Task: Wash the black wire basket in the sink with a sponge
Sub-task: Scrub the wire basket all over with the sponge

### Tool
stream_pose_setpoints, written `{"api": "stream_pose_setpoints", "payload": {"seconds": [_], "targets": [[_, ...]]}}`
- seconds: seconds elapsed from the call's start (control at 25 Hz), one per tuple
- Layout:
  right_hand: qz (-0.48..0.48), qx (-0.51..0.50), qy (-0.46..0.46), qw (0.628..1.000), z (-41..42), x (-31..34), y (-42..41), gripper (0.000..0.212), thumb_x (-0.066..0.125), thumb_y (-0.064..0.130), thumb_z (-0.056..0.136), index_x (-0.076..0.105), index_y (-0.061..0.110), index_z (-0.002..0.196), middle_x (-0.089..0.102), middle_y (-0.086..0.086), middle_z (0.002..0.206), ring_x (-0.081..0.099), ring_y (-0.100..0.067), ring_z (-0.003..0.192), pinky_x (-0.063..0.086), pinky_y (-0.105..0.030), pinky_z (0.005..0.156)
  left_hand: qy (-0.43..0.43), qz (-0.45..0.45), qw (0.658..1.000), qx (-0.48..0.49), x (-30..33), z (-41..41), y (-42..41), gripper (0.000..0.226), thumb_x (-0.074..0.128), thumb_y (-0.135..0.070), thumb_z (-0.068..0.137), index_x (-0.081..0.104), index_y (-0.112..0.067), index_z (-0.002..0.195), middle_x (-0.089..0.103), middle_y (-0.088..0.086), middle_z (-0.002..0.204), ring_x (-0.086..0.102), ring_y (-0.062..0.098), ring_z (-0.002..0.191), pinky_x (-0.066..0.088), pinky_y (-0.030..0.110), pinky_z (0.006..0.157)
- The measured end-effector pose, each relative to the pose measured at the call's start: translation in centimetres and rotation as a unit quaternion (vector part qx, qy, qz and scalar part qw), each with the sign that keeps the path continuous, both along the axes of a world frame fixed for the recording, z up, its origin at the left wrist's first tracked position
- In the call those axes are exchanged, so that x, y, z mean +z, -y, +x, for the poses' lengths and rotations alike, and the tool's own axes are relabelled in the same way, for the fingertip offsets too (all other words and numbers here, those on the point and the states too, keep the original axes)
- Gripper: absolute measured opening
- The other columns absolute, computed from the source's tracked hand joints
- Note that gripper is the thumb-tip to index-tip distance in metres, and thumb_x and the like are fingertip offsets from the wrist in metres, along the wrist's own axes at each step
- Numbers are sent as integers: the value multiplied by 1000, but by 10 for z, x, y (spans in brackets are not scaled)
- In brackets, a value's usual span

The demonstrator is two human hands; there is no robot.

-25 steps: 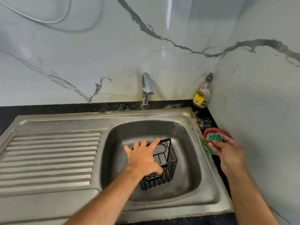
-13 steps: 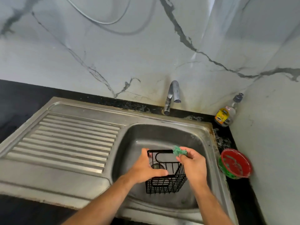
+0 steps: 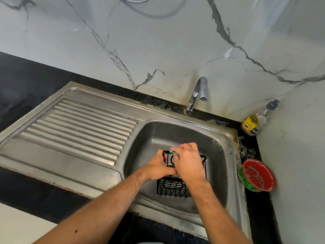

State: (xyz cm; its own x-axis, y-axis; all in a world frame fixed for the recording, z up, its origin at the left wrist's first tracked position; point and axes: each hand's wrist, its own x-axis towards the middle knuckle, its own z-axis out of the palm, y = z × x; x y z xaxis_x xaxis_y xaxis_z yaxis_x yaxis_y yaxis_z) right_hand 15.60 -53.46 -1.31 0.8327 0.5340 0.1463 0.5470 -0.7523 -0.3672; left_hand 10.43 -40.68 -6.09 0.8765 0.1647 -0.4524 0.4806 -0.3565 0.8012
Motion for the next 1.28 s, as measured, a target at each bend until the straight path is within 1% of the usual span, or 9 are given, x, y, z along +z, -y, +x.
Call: {"api": "stream_pose_setpoints", "payload": {"seconds": [0.16,0.36,0.44,0.6,0.72,0.92,1.0,1.16,1.28], "targets": [[-83,-78,46,992,10,3,26,24,65,7,86,77,21,101,75,-4,92,58,-26,87,52,-40,77,-24,29,999,-17,5,-1,-4,77,84,-57,52,42,-24,108,63,4,115,64,17,107,54,45,94],[-112,32,-39,992,-11,11,-35,32,54,3,87,68,15,114,63,-5,113,55,-22,110,44,-31,94,19,61,996,-64,2,0,0,37,74,-18,88,51,-16,117,58,-4,104,57,9,99,47,11,76],[-92,51,-48,993,-18,4,-46,30,55,3,85,71,17,107,63,-2,108,55,-20,109,43,-28,91,31,59,996,-66,1,1,0,23,65,-10,94,61,-9,116,64,10,106,59,16,103,52,24,82],[-37,-58,16,997,4,-3,10,32,71,-2,75,75,17,101,71,-3,95,61,-23,94,50,-32,85,-3,12,1000,-7,3,5,-1,62,85,-40,65,46,-21,109,64,2,112,64,16,102,55,33,79],[-83,-114,46,989,19,-7,38,28,73,1,75,77,18,97,73,-4,83,60,-24,87,54,-37,78,-25,14,1000,-4,5,5,0,66,83,-47,58,42,-22,104,61,1,106,61,15,95,52,36,78],[-72,44,-9,996,5,5,-21,33,64,3,82,74,23,106,70,-1,100,57,-19,98,48,-31,92,52,-11,999,-1,3,4,2,54,88,-28,60,57,-21,104,69,11,107,68,14,95,57,50,86],[-58,58,-8,997,4,4,-15,35,64,2,80,76,26,103,71,4,97,52,-16,97,47,-32,92,43,-10,999,2,2,4,2,59,86,-37,57,56,-24,106,65,7,109,66,13,97,57,47,87],[26,-110,-45,993,19,7,57,33,68,-3,83,78,23,101,60,14,77,59,-19,93,55,-36,87,-4,-13,1000,5,0,3,1,66,86,-42,63,45,-23,110,64,3,116,61,10,103,51,29,79],[-15,-122,-25,992,23,10,54,28,68,3,87,77,23,105,71,-2,96,62,-23,95,53,-40,90,-7,-19,1000,-1,0,5,0,66,85,-44,61,43,-25,110,63,1,115,61,13,105,53,34,87]]}}
